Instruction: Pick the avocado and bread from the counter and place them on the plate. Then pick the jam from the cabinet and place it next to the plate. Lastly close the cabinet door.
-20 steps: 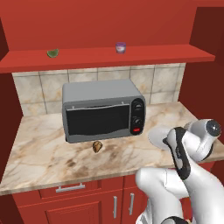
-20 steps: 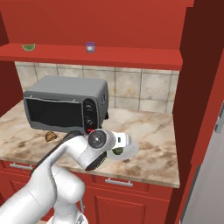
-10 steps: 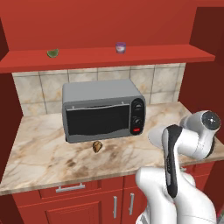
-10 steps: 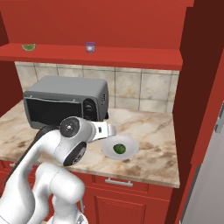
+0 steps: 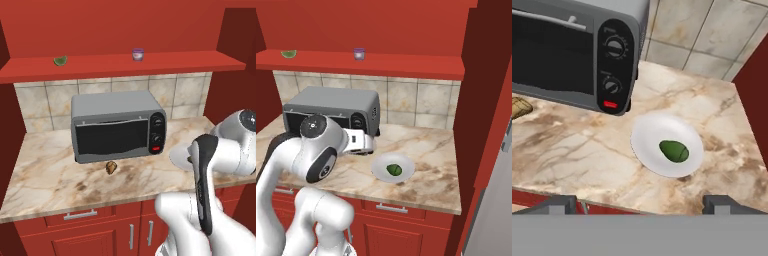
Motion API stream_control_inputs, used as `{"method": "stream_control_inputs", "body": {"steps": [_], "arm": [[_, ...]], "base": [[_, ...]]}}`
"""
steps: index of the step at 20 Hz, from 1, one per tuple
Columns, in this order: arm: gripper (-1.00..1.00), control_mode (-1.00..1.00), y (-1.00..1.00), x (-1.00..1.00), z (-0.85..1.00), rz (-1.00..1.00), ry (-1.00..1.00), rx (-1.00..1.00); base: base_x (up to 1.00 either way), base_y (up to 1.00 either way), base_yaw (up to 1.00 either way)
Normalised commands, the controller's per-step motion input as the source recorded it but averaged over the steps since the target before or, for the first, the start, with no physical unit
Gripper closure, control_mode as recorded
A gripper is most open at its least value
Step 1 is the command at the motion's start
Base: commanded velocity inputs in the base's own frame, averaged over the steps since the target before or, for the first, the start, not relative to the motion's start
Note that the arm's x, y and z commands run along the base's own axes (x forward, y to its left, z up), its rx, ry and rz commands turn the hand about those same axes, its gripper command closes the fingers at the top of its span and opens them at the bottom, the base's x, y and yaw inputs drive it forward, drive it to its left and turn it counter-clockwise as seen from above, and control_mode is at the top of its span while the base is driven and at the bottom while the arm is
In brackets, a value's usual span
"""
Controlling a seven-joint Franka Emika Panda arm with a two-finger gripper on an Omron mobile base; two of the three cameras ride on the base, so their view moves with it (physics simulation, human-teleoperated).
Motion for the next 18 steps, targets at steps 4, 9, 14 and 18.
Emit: {"method": "stream_control_inputs", "body": {"steps": [4, 9, 14, 18], "arm": [[-1.00, -1.00, 0.35, -0.72, 0.08, -0.01, -0.03, 0.00], [-1.00, -1.00, 0.47, -0.55, 0.00, -0.05, 0.00, 0.00], [-1.00, -1.00, 0.53, -0.34, 0.00, -0.11, 0.00, 0.00], [-1.00, -1.00, 0.42, -0.14, -0.01, -0.11, 0.01, 0.00]], "base": [[0.00, 0.00, 0.00], [0.00, 0.00, 0.00], [0.00, 0.00, 0.00], [0.00, 0.00, 0.00]]}}
